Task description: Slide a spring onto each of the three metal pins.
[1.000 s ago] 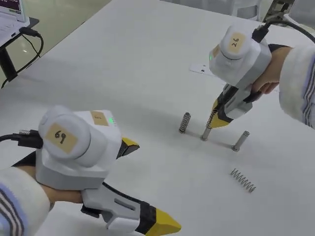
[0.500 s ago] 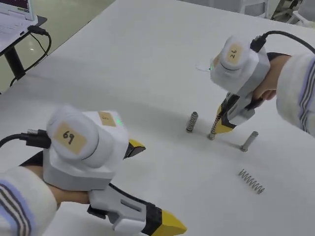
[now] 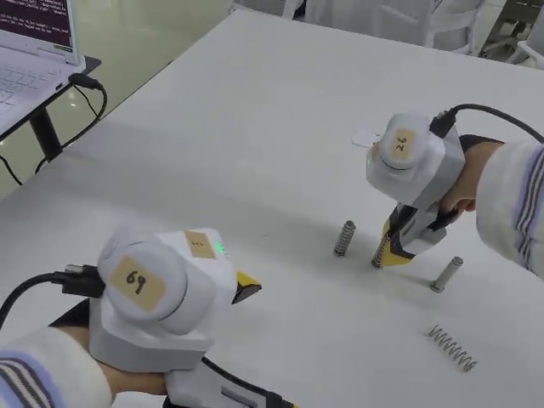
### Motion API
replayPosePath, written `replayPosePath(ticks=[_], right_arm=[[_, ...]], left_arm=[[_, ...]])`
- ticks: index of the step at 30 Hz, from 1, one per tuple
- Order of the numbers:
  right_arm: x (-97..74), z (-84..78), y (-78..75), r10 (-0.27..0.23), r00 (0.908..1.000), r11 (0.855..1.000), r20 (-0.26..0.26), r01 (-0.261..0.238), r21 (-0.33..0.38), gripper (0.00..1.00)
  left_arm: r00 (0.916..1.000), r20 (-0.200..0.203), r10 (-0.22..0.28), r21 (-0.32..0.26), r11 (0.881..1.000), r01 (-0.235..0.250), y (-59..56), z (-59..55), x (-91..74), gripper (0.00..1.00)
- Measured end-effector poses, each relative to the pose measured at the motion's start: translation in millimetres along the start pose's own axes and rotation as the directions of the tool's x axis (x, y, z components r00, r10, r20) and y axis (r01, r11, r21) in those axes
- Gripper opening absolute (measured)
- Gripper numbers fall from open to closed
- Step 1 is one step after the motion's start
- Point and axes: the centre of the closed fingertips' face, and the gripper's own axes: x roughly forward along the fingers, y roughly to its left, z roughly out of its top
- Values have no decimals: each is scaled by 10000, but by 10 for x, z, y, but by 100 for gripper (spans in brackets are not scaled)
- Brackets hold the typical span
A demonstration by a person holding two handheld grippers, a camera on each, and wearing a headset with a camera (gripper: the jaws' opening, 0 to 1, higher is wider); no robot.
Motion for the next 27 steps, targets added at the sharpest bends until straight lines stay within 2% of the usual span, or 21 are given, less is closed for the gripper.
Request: replayPosePath(ticks=[7,17,21,24,27], right_arm=[[48,-18,-6,-3,10000,10000,-60,4,92,9],[144,-29,-20,95,9999,9992,118,-99,394,9],[149,-21,-54,-161,9997,9992,204,154,378,14],[136,-20,-44,-157,9995,9993,274,147,353,16],[113,-11,-44,-189,9989,9988,420,170,455,23]], left_arm=[[10000,-46,67,5,10000,-67,8,-1,-25,95],[9996,-175,231,-127,9996,-233,41,-34,-48,95],[9995,-195,253,-183,9995,-256,50,-49,-46,95],[9992,-222,321,-196,9993,-326,68,-61,-54,96],[9990,-254,368,-221,9991,-374,81,-80,-57,95]])
